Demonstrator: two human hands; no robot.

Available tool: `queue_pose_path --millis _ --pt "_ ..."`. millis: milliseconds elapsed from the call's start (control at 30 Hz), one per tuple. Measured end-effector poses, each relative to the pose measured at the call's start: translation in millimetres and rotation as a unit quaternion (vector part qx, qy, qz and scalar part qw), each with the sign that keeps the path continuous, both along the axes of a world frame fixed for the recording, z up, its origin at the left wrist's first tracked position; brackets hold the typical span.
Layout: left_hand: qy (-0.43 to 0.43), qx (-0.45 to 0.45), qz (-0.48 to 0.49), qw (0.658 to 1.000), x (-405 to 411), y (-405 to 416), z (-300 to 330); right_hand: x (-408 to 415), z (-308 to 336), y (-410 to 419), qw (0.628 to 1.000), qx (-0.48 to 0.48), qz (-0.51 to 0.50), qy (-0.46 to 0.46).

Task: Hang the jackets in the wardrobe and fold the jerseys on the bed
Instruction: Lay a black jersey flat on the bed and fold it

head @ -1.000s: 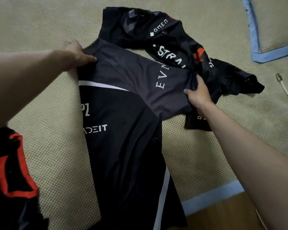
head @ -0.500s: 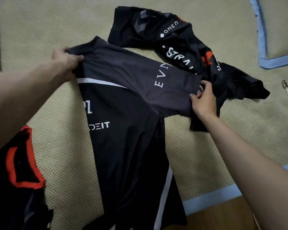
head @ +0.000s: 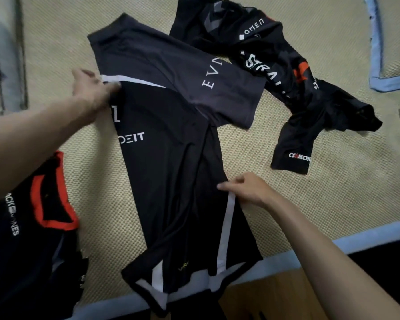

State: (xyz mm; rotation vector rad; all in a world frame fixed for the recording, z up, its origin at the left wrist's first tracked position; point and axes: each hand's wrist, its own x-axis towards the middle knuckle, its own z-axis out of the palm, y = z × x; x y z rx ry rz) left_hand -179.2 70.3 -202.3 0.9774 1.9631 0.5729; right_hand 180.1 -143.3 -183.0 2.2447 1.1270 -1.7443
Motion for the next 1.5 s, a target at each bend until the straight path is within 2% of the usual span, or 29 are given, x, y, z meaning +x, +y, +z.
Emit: queue_pose_path --millis 100,167,267,333,367,467,533,600,667,733,867,967,1033,1133,1200,1233,1267,1300,1333,1367,1400,1467,1500 --pt "-0.02 -0.071 -0.16 0.984 20 -100 24 6 9 -42 0.994 -0.083 0.069 0.035" --pt "-0.017 -0.138 -0.27 0.953 25 -188 29 5 15 -70 0.988 -0.115 0.071 0.072" --pt "-0.023 -0.266 -0.366 0.891 32 -292 39 -2 24 -100 0.994 -0.08 0.031 0.063" --pt "-0.03 -0.298 -0.405 0.864 27 -342 44 -6 28 -118 0.999 -0.029 0.03 0.023" --pt "-0.035 -0.286 -0.403 0.869 25 -361 45 -7 30 -125 0.999 -0.01 0.04 -0.006" --pt "-0.021 -0.208 -0.352 0.912 16 -399 56 -9 33 -148 0.992 0.011 0.087 -0.088" --pt "-0.01 -0.141 -0.337 0.931 3 -409 62 -12 36 -166 0.992 0.017 0.087 -0.093" --pt "0.01 -0.079 -0.329 0.941 -13 -414 68 -22 43 -184 1.0 -0.028 0.008 -0.003" --pt "0.01 -0.021 -0.302 0.953 -31 -421 88 -40 52 -205 0.986 -0.102 -0.066 0.116" --pt "-0.003 0.02 -0.279 0.96 -43 -423 109 -55 60 -218 0.968 -0.142 -0.078 0.19" --pt "-0.017 0.063 -0.267 0.961 -67 -435 153 -74 79 -234 0.947 -0.13 -0.134 0.26" --pt "0.015 0.077 -0.275 0.958 -75 -444 176 -74 88 -241 0.936 -0.105 -0.191 0.275" --pt "0.063 0.073 -0.295 0.951 -77 -451 177 -75 86 -248 0.96 -0.089 -0.149 0.22" --pt "0.11 0.045 -0.315 0.942 -71 -468 162 -76 67 -263 0.991 -0.097 -0.007 0.088" --pt "0.13 0.026 -0.349 0.928 -56 -481 151 -76 57 -269 0.986 -0.103 0.126 -0.037" --pt "0.138 0.018 -0.37 0.918 -45 -486 147 -77 53 -270 0.971 -0.079 0.195 -0.117" --pt "0.144 0.021 -0.389 0.91 -35 -490 143 -81 52 -270 0.958 -0.035 0.221 -0.178" --pt "0.145 0.032 -0.406 0.902 -23 -494 142 -89 54 -270 0.963 0.017 0.192 -0.189" --pt "0.149 0.05 -0.417 0.895 -12 -498 140 -98 54 -268 0.982 0.053 0.117 -0.138" --pt "0.149 0.074 -0.422 0.891 -1 -502 140 -110 58 -265 0.998 0.056 0.012 -0.041" --pt "0.148 0.101 -0.422 0.888 8 -504 142 -122 62 -260 0.992 0.016 -0.101 0.078" --pt "0.141 0.133 -0.418 0.887 24 -507 143 -141 69 -252 0.922 -0.084 -0.256 0.278" --pt "0.143 0.139 -0.421 0.885 28 -508 142 -148 71 -248 0.881 -0.107 -0.308 0.343"
